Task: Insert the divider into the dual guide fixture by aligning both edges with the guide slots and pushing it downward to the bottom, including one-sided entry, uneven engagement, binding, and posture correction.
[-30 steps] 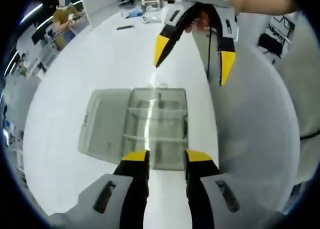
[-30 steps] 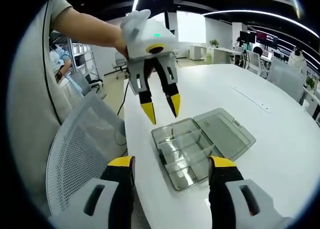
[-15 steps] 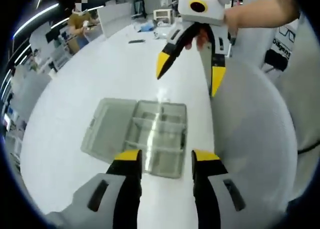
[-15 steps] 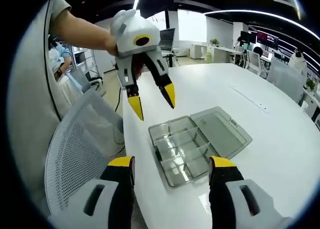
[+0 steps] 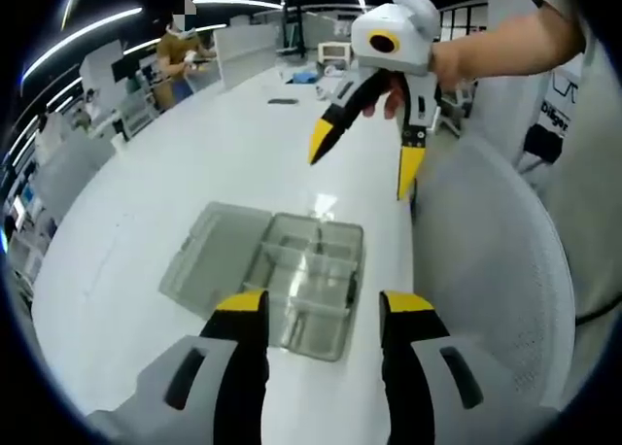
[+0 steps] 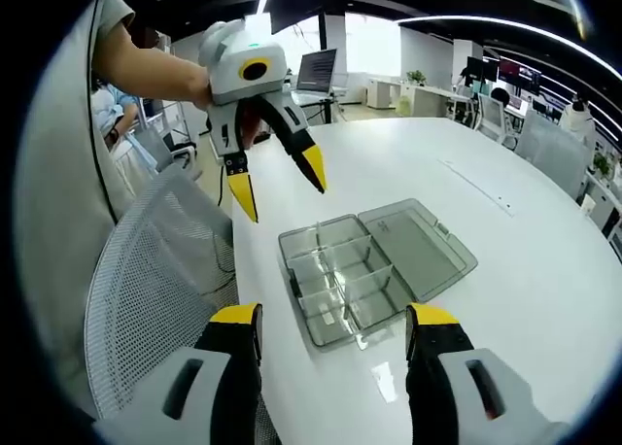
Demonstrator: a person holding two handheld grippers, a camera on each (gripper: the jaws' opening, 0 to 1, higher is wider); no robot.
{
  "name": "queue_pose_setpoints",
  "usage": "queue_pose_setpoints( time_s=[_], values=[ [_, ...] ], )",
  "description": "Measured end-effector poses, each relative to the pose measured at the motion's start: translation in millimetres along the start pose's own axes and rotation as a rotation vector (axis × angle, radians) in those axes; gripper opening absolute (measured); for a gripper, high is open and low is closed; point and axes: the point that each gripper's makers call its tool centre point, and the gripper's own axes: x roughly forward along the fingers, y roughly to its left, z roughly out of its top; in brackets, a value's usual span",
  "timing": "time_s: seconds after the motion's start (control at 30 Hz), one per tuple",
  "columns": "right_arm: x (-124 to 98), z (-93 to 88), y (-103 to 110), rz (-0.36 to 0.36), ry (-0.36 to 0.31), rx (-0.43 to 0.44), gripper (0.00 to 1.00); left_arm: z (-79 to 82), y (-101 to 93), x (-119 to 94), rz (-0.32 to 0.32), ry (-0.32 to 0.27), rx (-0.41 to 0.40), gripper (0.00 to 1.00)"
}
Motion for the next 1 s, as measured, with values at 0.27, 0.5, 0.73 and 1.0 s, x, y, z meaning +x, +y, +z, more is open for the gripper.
queue_pose_setpoints(
  time_s=[0.27, 0.5, 0.73, 1.0],
  values=[
    [-4.4, -3.4, -5.1, -0.003, 0.017, -0.006, 0.57, 2.9, 1.2, -1.8, 0.014, -0.028, -0.027, 0.47],
    [-8.3, -7.8, -9.7, -0.009, 0.034, -0.01, 0.57, 8.5, -1.2, -1.0, 0.02, -0.057, -0.051, 0.47],
    [-11.7, -15.3, -13.3, -0.012, 0.059, -0.021, 0.57, 11.9, -3.0, -0.9, 0.021, -0.085, -0.085, 0.49],
    [-12.4, -26.3, -16.4, -0.011, 0.085, -0.02, 0.56, 18.3, -6.3, -0.3, 0.026, -0.137, -0.127, 0.5]
  ],
)
